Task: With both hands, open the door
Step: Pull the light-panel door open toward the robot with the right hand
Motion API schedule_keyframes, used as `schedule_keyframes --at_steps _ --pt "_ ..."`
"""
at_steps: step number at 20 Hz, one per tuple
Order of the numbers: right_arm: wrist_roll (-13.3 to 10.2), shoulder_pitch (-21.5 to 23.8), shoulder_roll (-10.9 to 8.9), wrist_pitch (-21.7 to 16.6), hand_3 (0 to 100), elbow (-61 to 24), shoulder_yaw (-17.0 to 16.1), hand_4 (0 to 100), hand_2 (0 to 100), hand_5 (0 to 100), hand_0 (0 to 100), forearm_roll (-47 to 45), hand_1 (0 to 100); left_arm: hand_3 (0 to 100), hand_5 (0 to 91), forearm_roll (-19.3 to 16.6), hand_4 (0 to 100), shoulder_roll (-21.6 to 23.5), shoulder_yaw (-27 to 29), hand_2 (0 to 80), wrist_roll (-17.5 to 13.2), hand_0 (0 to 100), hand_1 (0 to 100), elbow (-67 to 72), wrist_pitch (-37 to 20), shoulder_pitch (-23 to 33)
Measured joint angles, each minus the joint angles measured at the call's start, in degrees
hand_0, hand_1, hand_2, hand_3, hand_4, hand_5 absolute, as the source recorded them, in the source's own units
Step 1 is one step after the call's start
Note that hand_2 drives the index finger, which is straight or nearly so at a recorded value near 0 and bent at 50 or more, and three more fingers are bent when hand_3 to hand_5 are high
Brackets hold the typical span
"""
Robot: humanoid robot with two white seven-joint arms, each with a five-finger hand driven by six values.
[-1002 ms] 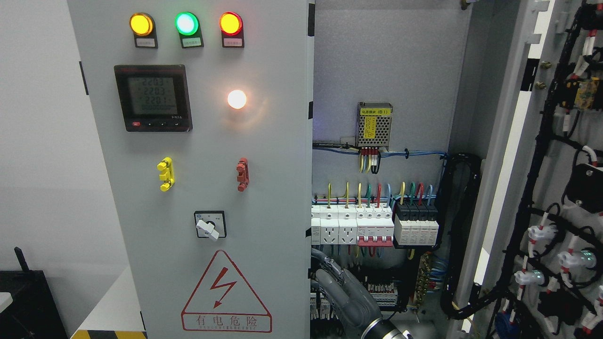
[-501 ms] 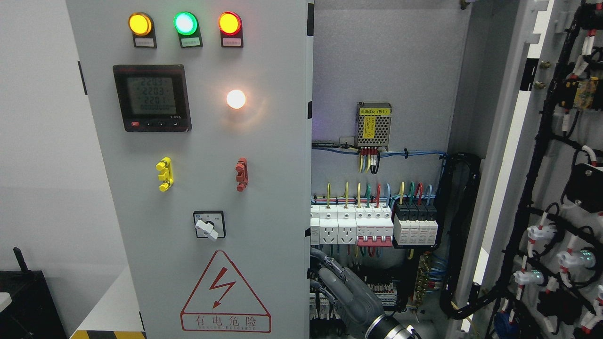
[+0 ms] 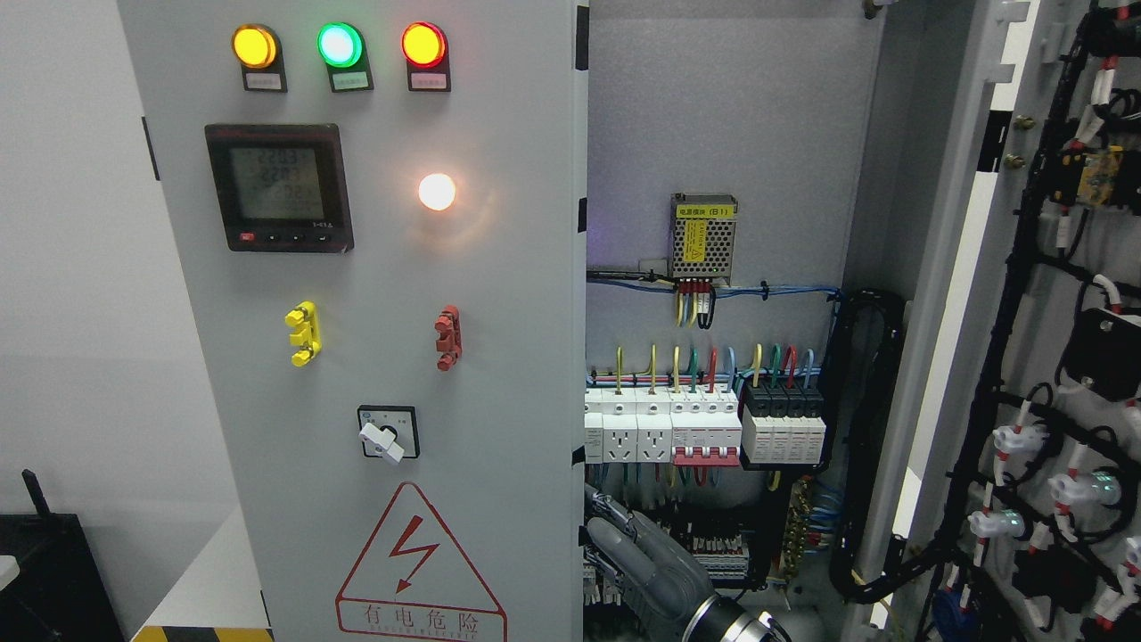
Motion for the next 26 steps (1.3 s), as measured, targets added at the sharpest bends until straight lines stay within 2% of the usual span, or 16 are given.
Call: schedule_keyframes --at_steps 8,19,26 --pt "1.9 0.6 -0.17 1.2 0 -2.3 2.0 0 0 0 12 -2.8 39 0 0.0 0.0 0 0.0 0.0 0.0 0.1 12 39 0.0 0.0 0.0" --pt "2.1 1.5 -0.24 6.2 0 -8.9 7.0 0 0 0 12 -9.5 39 0 0.0 0.0 0 0.0 0.0 0.0 0.2 12 39 0.0 0.0 0.0" --pt "2.2 2.1 0.71 7.5 0 -13.8 11.6 0 0 0 12 -12.6 39 0 0.0 0.0 0 0.0 0.0 0.0 0.2 12 39 0.0 0.0 0.0"
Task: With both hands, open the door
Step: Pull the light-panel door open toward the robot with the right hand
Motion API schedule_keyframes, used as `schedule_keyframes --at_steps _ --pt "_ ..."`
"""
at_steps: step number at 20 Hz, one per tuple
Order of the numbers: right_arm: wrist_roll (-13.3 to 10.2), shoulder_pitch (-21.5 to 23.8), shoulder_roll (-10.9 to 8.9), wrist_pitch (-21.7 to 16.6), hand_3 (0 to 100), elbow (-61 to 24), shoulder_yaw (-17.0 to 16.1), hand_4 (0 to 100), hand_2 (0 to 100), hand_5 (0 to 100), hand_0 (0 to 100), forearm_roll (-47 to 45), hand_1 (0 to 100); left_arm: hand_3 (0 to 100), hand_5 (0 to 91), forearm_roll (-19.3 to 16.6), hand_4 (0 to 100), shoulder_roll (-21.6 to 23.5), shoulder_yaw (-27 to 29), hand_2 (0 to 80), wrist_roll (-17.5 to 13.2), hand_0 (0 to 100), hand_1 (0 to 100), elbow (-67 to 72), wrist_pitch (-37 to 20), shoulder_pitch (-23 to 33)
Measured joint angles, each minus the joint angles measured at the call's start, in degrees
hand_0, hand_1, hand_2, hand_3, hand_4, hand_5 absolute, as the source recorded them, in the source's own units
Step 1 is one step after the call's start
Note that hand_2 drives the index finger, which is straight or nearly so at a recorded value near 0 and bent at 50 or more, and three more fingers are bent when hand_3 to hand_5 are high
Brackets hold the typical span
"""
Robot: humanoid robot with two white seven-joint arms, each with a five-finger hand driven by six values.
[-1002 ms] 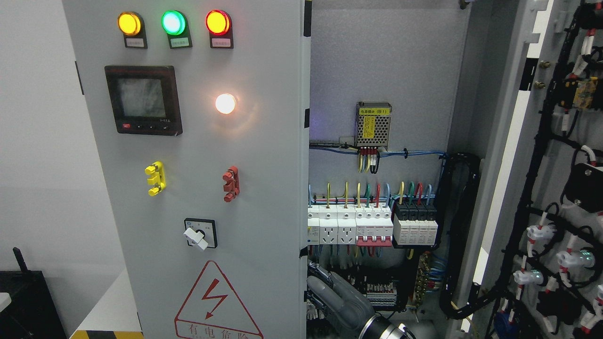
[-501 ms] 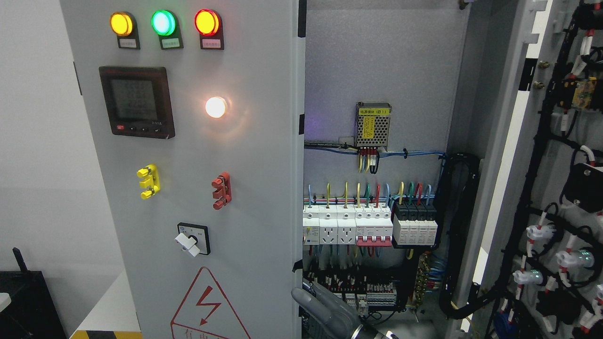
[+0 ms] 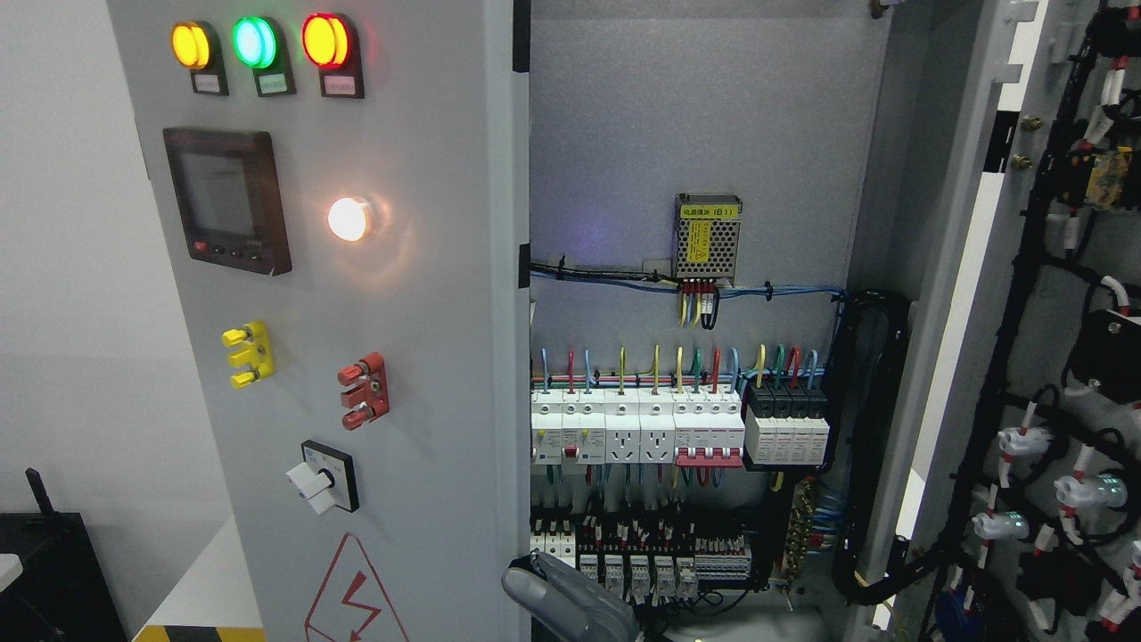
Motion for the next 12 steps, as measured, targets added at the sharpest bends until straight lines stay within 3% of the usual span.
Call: schedule_keyframes --at_steps 8,12 --pt "0.2 1.5 0.76 0.1 0 -3.9 6.6 0 0 0 12 -1.0 39 0 0.0 0.0 0 0.0 0.0 0.0 0.3 12 39 0.0 0.0 0.0" --pt "-0.4 1.8 2.10 2.5 0 -5.1 9.1 0 0 0 12 -1.1 39 0 0.0 0.0 0 0.0 0.0 0.0 0.1 12 39 0.0 0.0 0.0"
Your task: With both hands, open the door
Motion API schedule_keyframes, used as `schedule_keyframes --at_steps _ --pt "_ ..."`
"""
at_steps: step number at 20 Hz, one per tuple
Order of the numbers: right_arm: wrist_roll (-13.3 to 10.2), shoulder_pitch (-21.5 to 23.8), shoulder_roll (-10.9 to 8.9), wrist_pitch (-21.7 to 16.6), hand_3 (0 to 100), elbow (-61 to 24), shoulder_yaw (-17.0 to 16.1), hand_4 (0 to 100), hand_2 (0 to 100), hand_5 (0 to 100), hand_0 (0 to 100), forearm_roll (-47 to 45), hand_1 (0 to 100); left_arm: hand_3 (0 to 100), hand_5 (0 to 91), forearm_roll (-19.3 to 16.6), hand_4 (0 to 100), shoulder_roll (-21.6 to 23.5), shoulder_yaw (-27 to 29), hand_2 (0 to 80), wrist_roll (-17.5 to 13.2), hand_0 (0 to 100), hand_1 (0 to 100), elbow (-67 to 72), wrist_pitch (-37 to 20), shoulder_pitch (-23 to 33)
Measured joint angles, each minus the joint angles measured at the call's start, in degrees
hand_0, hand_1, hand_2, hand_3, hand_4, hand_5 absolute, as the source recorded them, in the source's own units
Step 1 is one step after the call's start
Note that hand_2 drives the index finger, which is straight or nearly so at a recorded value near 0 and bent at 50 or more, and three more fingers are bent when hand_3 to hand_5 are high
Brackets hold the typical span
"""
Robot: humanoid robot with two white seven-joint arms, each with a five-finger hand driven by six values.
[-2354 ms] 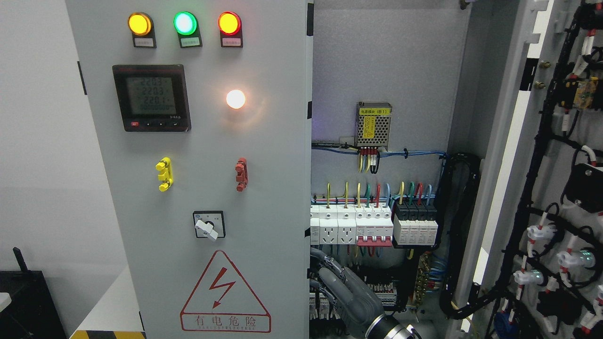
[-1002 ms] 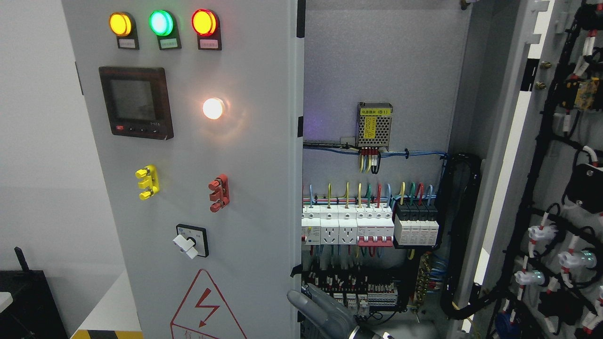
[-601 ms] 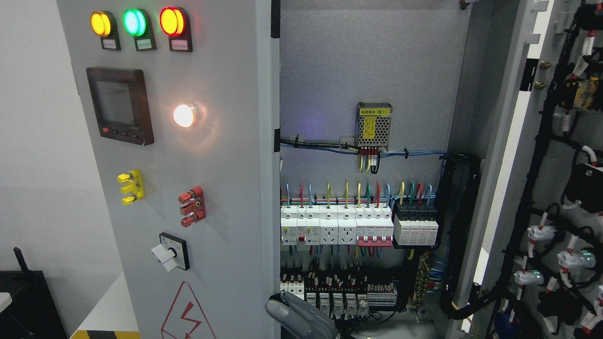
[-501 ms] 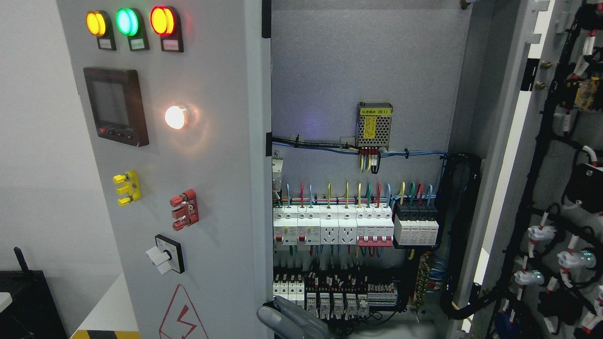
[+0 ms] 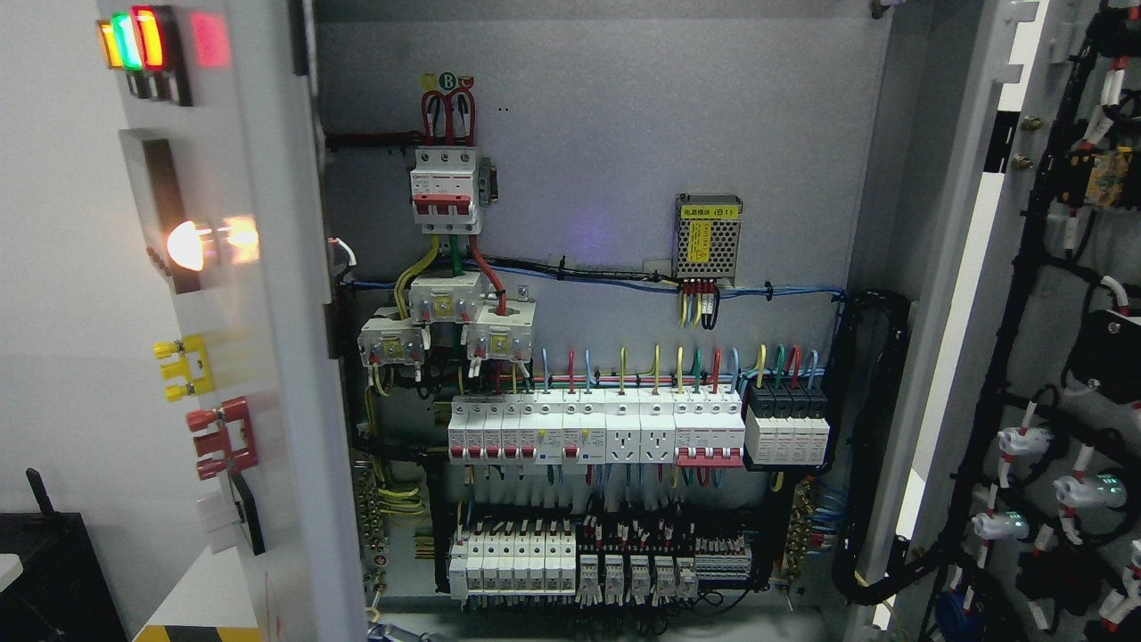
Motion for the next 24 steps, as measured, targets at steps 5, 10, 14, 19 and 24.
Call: schedule_keyframes --at_steps 5,10,14,19,24 --pt "-1.7 -0.7 2.46 2.3 0 0.0 2.6 0 0 0 12 0.3 39 0 0.0 0.0 0 0.0 0.0 0.0 -0.2 12 39 0.0 0.0 0.0" --pt "-2.7 -2.3 4.35 2.6 0 0.8 4.9 0 0 0 12 1.1 39 0 0.0 0.4 0 -0.4 0.1 0.0 -3.7 12 39 0.0 -0.3 0.0" --pt "-3.8 -4.0 5.34 2.4 0 1.7 7.2 0 0 0 12 1.7 39 0 0.0 0.6 0 -0.9 0.0 0.0 -5.8 12 39 0.0 -0.1 -0.1" --pt "-5.0 -6.3 6.23 2.2 0 3.1 9.9 0 0 0 12 2.2 39 0 0.0 0.7 0 -1.4 0.0 0.0 -6.3 12 39 0.0 0.0 -0.3" --pt "-5.3 -7.0 6.60 2.1 0 4.0 11.6 0 0 0 12 2.7 39 0 0.0 0.8 0 -1.6 -0.2 0.0 -6.4 12 39 -0.3 0.1 -0.5"
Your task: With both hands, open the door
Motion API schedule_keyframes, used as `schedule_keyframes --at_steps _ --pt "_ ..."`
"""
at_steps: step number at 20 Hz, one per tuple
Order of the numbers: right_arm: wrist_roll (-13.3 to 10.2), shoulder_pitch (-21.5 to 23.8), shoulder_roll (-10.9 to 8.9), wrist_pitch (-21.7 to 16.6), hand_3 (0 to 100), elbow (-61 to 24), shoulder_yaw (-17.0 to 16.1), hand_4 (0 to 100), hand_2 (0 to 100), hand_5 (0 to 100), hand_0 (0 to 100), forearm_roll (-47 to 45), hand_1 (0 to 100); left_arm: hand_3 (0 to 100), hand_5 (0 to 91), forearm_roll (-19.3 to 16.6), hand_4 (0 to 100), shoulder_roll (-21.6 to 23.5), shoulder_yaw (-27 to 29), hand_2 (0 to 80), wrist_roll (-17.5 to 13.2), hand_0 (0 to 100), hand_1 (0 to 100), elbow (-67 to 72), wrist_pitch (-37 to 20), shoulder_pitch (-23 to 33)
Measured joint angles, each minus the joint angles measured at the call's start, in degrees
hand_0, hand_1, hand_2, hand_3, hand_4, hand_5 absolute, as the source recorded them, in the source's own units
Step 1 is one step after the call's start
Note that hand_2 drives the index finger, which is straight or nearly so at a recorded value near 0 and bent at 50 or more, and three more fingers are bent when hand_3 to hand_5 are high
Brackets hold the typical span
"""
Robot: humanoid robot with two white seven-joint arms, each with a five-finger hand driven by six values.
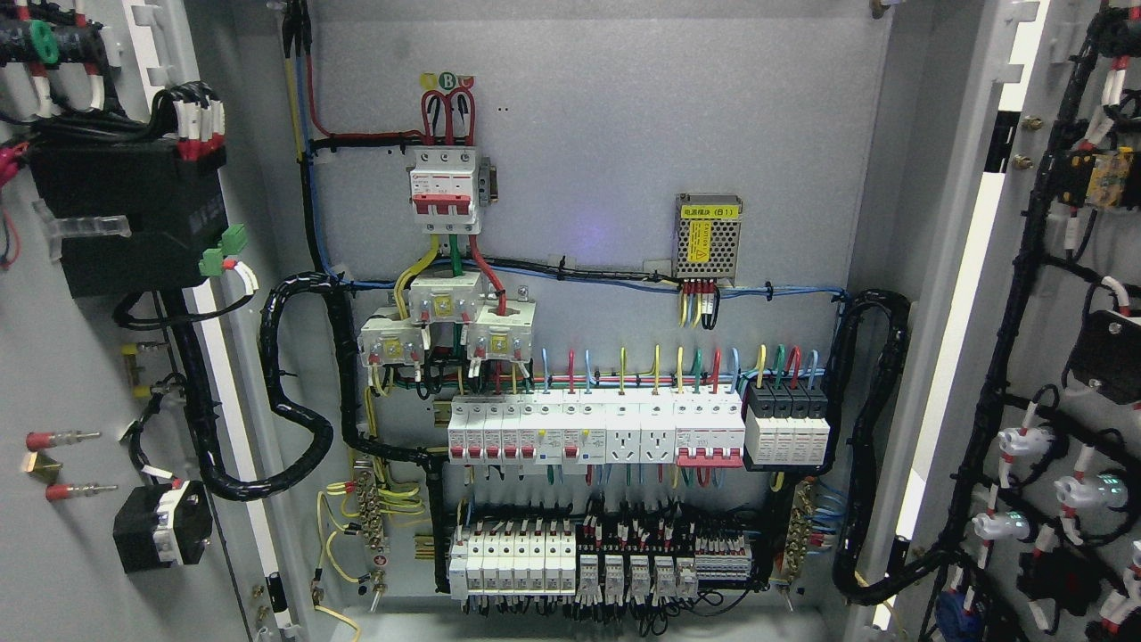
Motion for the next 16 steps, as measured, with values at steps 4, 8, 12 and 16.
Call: schedule_keyframes --at_steps 4,8,12,16 --pt "-0.3 1.1 -0.28 0.0 0 0.5 -1.0 0 0 0 12 2.0 39 0 0.0 -0.1 0 -0.2 -0.5 0.0 -0.1 12 39 -2.7 -1.1 1.8" --pt "-0.7 3.8 -1.77 -3.6 0 0.6 -4.4 0 0 0 12 5.1 39 0 0.0 0.2 0 0.3 -2.5 0.0 -0.4 12 39 -14.0 -3.4 9.4" --pt "-0.8 8.3 -4.28 -14.3 0 0.3 -7.9 0 0 0 12 7.2 39 0 0.0 3.0 0 2.5 -6.5 0.0 -0.8 12 39 -29.6 -4.4 16.9" --pt "-1.0 14.4 -8.11 -27.9 0 -0.7 -10.6 0 0 0 12 8.3 39 0 0.0 5.7 0 6.5 -10.7 0.0 -1.0 12 39 -46.7 -9.4 22.2"
